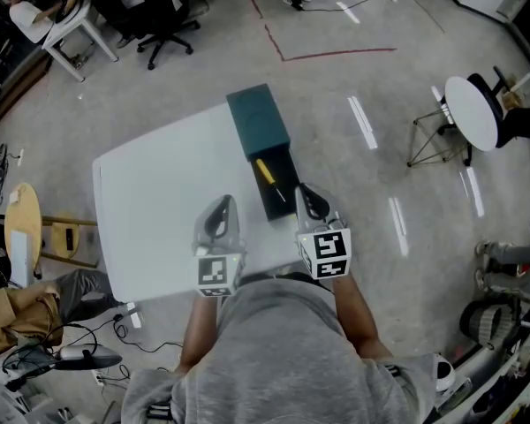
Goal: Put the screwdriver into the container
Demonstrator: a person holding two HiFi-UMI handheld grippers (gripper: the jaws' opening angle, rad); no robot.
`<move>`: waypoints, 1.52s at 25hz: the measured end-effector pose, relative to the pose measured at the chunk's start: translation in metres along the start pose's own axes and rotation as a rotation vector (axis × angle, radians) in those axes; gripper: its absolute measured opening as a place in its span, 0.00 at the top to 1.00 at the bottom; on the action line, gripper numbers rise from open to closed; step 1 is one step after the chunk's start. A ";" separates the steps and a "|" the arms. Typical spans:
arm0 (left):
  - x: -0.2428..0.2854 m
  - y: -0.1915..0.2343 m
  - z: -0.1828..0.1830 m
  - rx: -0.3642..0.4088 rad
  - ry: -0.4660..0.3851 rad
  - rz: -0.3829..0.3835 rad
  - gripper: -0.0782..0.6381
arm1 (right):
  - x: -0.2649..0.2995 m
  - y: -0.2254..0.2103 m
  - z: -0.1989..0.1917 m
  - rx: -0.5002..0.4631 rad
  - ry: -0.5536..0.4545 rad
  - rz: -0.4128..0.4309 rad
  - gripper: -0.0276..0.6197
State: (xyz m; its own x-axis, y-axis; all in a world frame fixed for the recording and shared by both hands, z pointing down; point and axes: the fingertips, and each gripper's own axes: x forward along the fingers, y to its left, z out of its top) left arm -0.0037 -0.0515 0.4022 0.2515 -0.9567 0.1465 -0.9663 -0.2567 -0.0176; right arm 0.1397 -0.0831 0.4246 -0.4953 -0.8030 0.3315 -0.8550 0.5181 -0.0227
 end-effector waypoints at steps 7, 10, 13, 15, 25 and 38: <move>0.000 -0.002 0.000 0.008 -0.004 -0.002 0.87 | -0.002 -0.003 -0.001 -0.009 -0.004 -0.009 0.95; -0.001 -0.006 0.001 0.011 -0.005 -0.005 0.87 | -0.005 -0.005 -0.003 -0.008 -0.002 -0.013 0.95; -0.001 -0.007 0.000 0.011 -0.003 -0.007 0.87 | -0.006 -0.004 -0.005 -0.012 0.003 -0.011 0.95; -0.001 -0.007 0.001 0.012 -0.005 -0.008 0.87 | -0.006 -0.002 -0.006 -0.020 0.004 -0.009 0.95; -0.001 -0.009 0.002 0.016 -0.004 -0.010 0.87 | -0.006 -0.002 -0.004 -0.018 0.002 -0.006 0.95; 0.004 -0.013 0.001 0.006 -0.003 -0.006 0.87 | -0.005 -0.008 -0.005 -0.022 0.002 -0.006 0.95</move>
State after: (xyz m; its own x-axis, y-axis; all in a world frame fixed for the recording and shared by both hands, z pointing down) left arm 0.0101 -0.0523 0.4019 0.2574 -0.9556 0.1433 -0.9645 -0.2632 -0.0225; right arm 0.1497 -0.0822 0.4279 -0.4898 -0.8056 0.3333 -0.8544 0.5196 0.0003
